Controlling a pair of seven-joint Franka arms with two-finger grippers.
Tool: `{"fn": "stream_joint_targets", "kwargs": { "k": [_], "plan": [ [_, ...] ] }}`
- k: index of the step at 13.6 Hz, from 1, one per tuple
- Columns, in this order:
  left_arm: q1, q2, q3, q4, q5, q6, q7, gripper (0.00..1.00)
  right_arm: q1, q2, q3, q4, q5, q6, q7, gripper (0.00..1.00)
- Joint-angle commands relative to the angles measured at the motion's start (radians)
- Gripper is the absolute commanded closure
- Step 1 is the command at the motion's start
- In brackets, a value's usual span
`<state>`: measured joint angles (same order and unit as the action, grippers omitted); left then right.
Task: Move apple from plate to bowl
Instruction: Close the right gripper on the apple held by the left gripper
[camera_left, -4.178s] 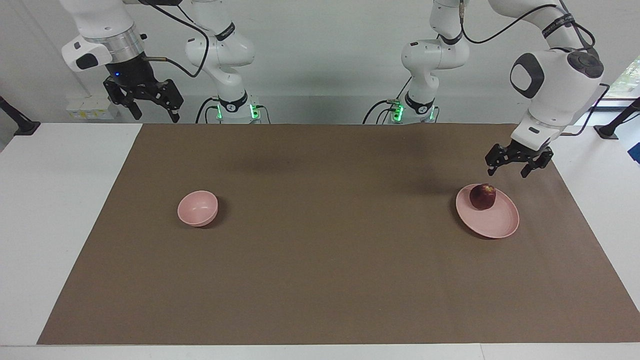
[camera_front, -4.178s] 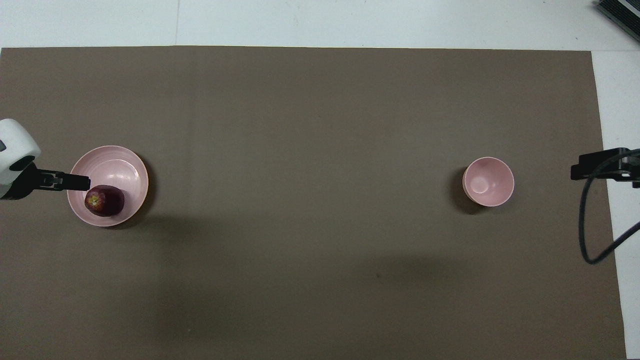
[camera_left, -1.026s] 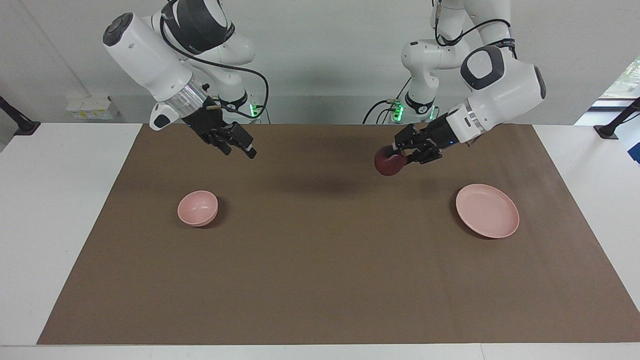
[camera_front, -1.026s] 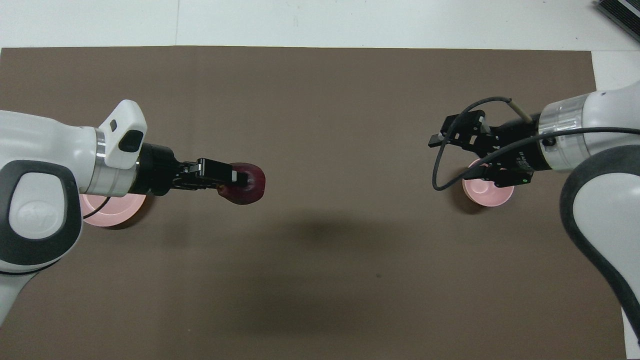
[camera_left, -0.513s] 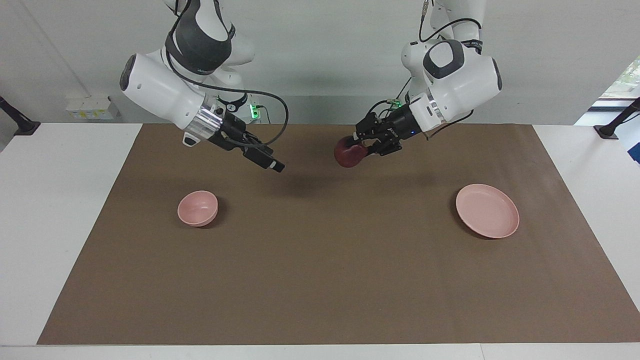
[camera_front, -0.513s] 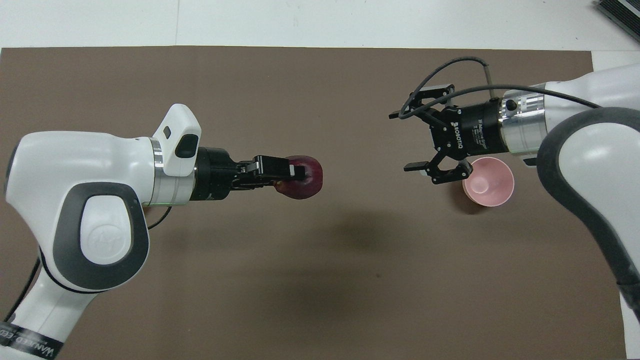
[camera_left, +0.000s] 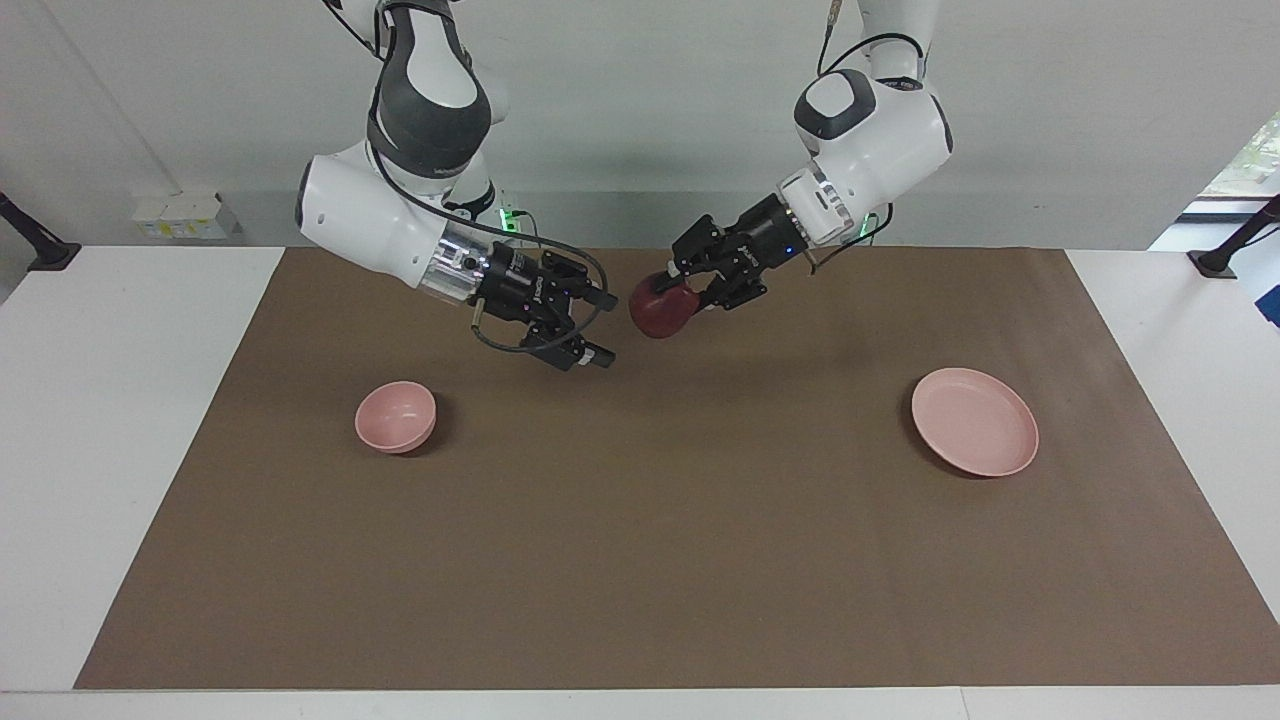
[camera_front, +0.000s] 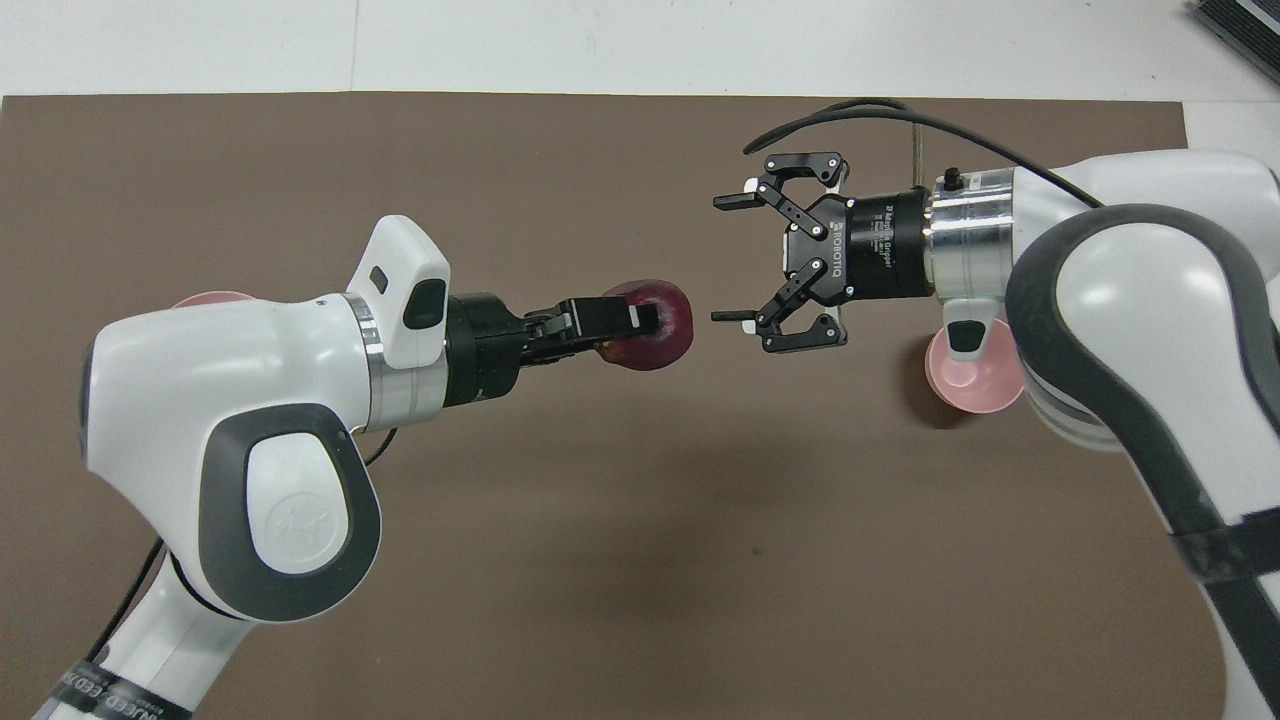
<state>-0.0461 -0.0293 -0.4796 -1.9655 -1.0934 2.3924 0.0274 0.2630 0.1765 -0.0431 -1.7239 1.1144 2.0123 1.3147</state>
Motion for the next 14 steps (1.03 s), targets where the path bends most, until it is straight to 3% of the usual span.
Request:
{"fn": "stream_joint_targets", "kwargs": {
  "k": [1, 14],
  "plan": [
    [0.002, -0.003, 0.007, 0.003, -0.023, 0.030, -0.006, 1.00, 0.008, 0.006, 0.006, 0.000, 0.030, 0.011, 0.024, 0.00],
    [-0.006, 0.028, 0.006, 0.045, -0.010, 0.057, -0.058, 1.00, 0.128, 0.004, 0.008, -0.008, 0.015, 0.157, 0.021, 0.00]
  ]
}}
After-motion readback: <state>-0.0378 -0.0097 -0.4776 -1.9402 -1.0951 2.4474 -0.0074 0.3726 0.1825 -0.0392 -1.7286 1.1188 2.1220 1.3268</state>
